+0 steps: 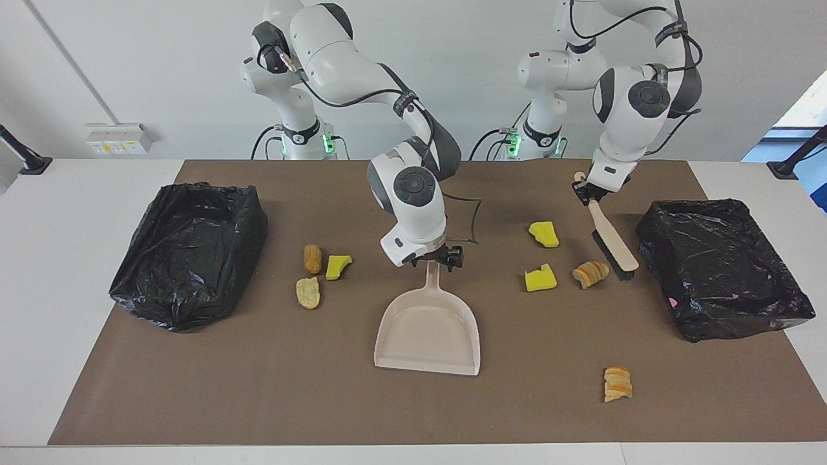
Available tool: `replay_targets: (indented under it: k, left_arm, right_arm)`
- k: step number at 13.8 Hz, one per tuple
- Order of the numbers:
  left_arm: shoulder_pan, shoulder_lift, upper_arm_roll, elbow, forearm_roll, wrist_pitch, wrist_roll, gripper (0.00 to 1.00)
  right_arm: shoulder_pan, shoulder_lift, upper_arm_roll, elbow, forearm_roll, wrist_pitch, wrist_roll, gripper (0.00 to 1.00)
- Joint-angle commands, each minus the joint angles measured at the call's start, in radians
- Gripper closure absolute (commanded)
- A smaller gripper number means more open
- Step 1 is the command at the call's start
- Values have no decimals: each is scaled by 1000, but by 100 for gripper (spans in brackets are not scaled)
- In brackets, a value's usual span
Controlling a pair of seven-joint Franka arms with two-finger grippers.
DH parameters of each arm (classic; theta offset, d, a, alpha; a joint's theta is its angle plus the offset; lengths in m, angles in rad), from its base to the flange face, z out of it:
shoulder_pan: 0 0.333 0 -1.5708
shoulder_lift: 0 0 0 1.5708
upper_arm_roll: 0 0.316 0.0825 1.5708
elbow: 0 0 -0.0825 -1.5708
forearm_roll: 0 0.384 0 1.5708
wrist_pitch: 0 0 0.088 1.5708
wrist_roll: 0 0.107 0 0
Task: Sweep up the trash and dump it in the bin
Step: 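Lift the brush with the left gripper while the right gripper lifts the dustpan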
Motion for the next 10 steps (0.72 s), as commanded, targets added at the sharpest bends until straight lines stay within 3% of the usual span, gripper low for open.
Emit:
replay_targets:
  k: [1,2,7,10]
  left_arm:
    - [4,50,8,-3,33,36,92,100]
    - [16,58,20,-2,33,46,154,100]
    - [14,56,39,-5,33,4,450,100]
    - [2,53,34,-5,33,-26,513,100]
  right_arm:
    - [11,-20,0,-25,-10,21,3,79]
    - [13,-20,0,-22,-8,20,19,100]
    - [-6,-23,0,-7,-4,21,-38,100]
    - [-4,-69,-3,-3,-11,17,-72,100]
